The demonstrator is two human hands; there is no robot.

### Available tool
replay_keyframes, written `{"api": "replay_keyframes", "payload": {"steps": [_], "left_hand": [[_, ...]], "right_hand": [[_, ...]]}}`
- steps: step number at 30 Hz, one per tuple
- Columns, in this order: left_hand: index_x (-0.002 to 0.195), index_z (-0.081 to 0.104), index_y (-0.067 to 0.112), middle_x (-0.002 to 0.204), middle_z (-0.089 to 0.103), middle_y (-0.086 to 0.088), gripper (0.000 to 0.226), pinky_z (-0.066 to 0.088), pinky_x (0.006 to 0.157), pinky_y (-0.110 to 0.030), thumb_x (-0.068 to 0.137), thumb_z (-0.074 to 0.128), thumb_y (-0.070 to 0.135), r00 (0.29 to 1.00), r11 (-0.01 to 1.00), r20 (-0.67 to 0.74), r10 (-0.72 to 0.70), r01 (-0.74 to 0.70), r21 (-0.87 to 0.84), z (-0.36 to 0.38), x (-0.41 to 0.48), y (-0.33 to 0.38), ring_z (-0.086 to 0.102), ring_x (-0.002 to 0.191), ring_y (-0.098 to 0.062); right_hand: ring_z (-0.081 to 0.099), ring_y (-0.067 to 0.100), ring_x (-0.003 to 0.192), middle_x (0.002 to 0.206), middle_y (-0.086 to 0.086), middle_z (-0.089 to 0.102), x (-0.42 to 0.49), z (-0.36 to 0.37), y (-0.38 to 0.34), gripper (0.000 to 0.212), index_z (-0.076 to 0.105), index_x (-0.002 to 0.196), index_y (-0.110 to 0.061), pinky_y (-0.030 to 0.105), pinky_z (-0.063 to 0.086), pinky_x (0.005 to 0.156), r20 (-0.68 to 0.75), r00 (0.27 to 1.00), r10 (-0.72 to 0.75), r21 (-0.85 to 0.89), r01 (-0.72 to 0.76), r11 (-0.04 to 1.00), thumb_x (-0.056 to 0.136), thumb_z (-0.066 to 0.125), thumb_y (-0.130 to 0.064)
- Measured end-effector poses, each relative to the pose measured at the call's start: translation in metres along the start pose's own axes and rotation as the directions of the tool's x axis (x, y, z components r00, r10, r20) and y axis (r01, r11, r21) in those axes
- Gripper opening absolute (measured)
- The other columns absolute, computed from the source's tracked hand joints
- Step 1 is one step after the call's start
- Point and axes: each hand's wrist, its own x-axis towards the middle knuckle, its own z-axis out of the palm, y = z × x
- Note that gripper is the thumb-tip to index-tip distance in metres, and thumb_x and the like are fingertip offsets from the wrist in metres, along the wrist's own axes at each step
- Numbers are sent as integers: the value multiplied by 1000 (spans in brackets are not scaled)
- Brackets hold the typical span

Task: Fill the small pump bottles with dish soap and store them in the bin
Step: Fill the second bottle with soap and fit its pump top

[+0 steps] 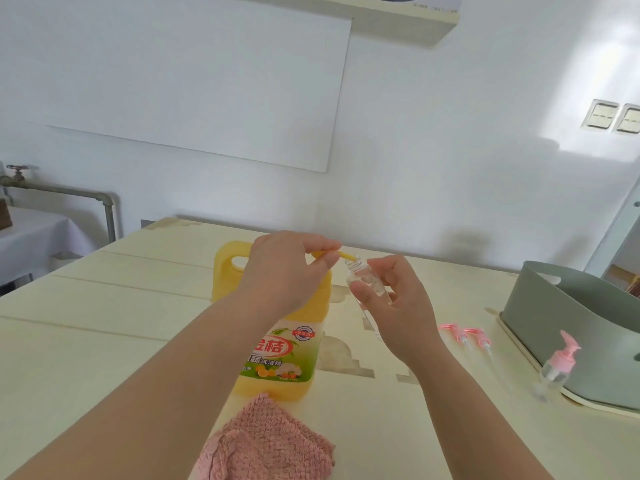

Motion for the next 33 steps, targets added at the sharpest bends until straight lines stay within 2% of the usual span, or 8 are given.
{"api": "replay_keyframes", "payload": {"steps": [5, 12, 17, 22, 25, 28, 31, 33], "left_hand": [[103, 69, 37, 110, 56, 22, 18, 36, 80, -20, 91, 56, 39, 993, 991, 116, 25, -10, -130, -10, 13, 3, 51, 101, 1], [97, 72, 32, 93, 58, 16, 14, 34, 66, -9, 88, 61, 34, 997, 993, 69, 46, -39, -112, -5, 11, 0, 53, 86, 4], [96, 70, 35, 91, 56, 16, 13, 38, 68, -15, 88, 60, 36, 996, 998, 67, 56, -53, -41, -3, 10, 0, 52, 86, -1], [97, 70, 36, 94, 56, 16, 13, 39, 71, -19, 89, 59, 36, 995, 997, 63, 73, -73, -11, -2, 9, -1, 52, 89, -2], [101, 70, 35, 98, 55, 20, 16, 37, 88, -20, 91, 57, 36, 991, 994, 72, 111, -111, -1, -2, 10, -2, 50, 93, -1], [101, 70, 36, 102, 56, 22, 16, 34, 77, -7, 90, 58, 35, 991, 990, 51, 123, -119, -77, -6, 11, -2, 51, 94, 3], [100, 70, 37, 106, 56, 22, 16, 34, 76, -6, 90, 58, 35, 990, 984, 55, 128, -120, -131, -8, 14, 0, 50, 98, 5], [102, 69, 38, 108, 56, 23, 17, 34, 76, -7, 91, 57, 35, 989, 983, 62, 133, -124, -136, -9, 15, -1, 50, 99, 5]], "right_hand": [[63, 14, 98, 100, -10, 68, 2, -3, -6, 21, 55, 96, -30, 24, 47, 75, -6, 1000, -18, 13, 18, 1000, 84, 73, -29], [61, 6, 95, 98, -14, 67, -1, -1, -7, 22, 54, 92, -35, 8, 43, 68, 5, 1000, -11, -10, 11, 1000, 84, 73, -28], [61, 10, 96, 98, -13, 67, 0, 0, -2, 22, 55, 96, -31, 22, 46, 74, 10, 1000, 11, -2, -11, 1000, 83, 73, -29], [60, 6, 97, 99, -14, 66, 1, -1, -2, 22, 55, 97, -32, 22, 46, 75, 11, 1000, 16, -26, -16, 1000, 84, 73, -30], [60, 7, 99, 100, -13, 66, 1, -1, -4, 22, 55, 96, -32, 20, 45, 74, 13, 1000, 20, -25, -19, 1000, 84, 73, -29], [63, 13, 97, 98, -11, 67, 2, 1, -5, 21, 54, 93, -32, 26, 51, 75, -9, 1000, 17, 11, -17, 1000, 84, 73, -28], [64, 17, 99, 99, -8, 69, 2, 2, -6, 22, 55, 92, -33, 43, 56, 81, -28, 999, 15, 33, -14, 999, 83, 74, -28], [64, 17, 98, 99, -8, 69, 3, 2, -6, 21, 55, 93, -32, 46, 55, 82, -30, 999, 14, 35, -13, 999, 83, 74, -28]]}}
